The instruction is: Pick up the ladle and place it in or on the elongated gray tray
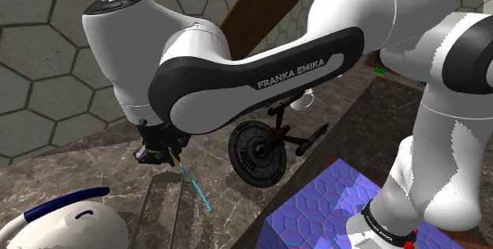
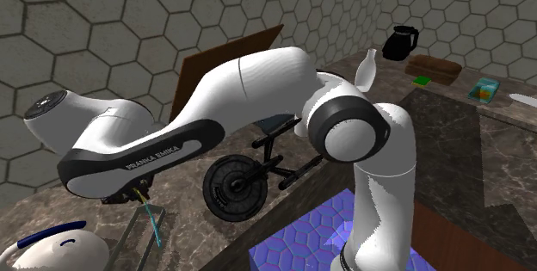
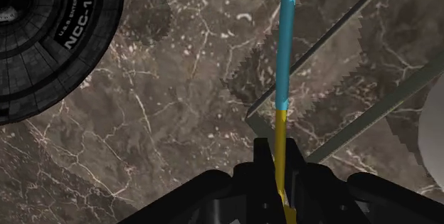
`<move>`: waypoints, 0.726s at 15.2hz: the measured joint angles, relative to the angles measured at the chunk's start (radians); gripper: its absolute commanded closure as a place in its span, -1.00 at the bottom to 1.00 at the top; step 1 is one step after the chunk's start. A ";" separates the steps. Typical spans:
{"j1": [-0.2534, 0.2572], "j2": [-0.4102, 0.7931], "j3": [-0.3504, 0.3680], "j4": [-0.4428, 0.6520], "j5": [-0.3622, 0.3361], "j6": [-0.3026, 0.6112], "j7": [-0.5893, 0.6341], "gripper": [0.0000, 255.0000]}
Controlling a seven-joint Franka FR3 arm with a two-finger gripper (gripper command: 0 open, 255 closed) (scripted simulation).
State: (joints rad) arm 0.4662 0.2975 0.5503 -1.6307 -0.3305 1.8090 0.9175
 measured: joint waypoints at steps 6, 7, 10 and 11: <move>0.143 0.155 0.016 0.208 -0.067 -0.097 0.123 1.00; 0.164 0.182 0.014 0.241 -0.078 -0.109 0.135 1.00; 0.176 0.199 0.013 0.233 -0.086 -0.090 0.154 1.00; 0.175 0.201 0.012 0.224 -0.088 -0.079 0.157 1.00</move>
State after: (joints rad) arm 0.6411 0.4987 0.5623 -1.4064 -0.4188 1.7295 1.0743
